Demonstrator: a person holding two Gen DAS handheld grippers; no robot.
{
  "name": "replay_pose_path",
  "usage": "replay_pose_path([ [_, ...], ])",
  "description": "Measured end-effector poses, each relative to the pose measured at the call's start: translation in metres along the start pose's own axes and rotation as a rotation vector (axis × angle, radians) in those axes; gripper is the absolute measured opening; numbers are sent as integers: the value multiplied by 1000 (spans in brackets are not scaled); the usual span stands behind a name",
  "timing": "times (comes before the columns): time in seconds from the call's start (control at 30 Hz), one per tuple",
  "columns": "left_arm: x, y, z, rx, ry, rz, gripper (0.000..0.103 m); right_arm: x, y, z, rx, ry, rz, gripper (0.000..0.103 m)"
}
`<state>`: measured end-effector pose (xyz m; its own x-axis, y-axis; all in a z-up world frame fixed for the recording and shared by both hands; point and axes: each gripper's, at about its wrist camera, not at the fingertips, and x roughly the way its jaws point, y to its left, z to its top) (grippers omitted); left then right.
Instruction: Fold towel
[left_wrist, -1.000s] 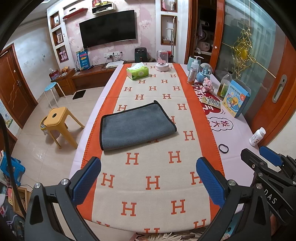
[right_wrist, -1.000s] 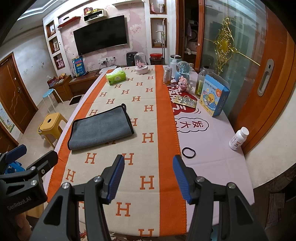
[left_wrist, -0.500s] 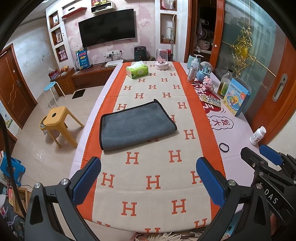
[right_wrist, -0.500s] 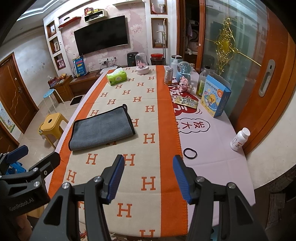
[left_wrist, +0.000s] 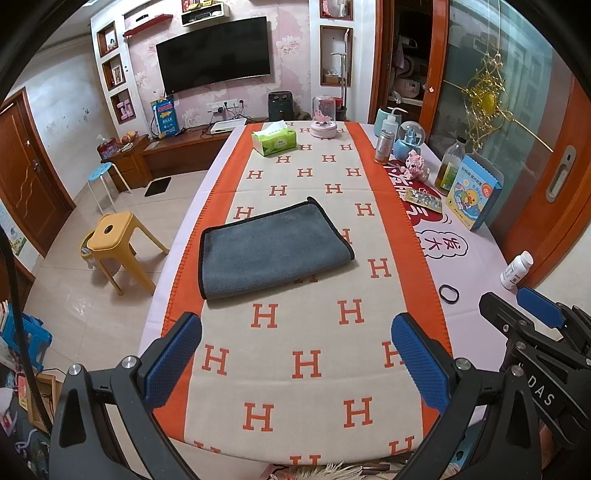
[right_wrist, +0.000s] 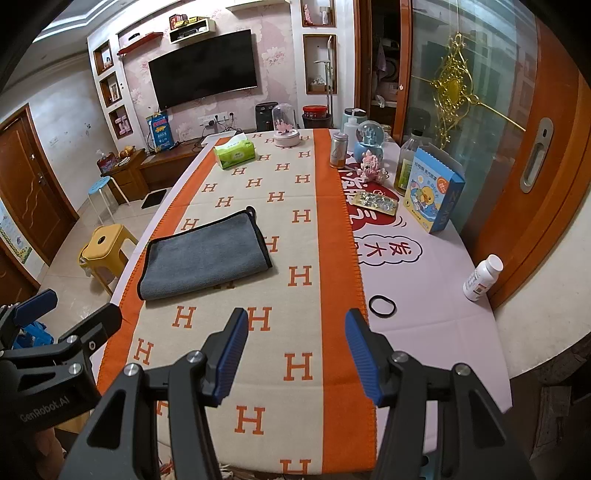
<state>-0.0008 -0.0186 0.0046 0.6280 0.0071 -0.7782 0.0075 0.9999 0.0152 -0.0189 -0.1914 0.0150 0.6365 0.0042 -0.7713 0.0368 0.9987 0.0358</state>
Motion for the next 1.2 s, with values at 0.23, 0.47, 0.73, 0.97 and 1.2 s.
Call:
replay_pose_path([
  [0.23, 0, -1, 1, 0, 1, 0, 102, 1, -1, 1, 0, 1, 1, 55],
  [0.47, 1, -2, 2, 1, 2, 1, 102, 1, -2, 2, 0, 1, 2, 55],
  [0.73, 2, 0, 1, 0, 3, 1, 102, 1, -2, 2, -1, 1, 2, 55],
  [0.97, 3, 7, -8, -3, 5, 2, 102, 8, 8, -3, -8, 4, 9, 55],
  [1.2, 3, 11, -6, -3, 12, 0, 102, 7, 11, -5, -9, 7, 12, 55],
])
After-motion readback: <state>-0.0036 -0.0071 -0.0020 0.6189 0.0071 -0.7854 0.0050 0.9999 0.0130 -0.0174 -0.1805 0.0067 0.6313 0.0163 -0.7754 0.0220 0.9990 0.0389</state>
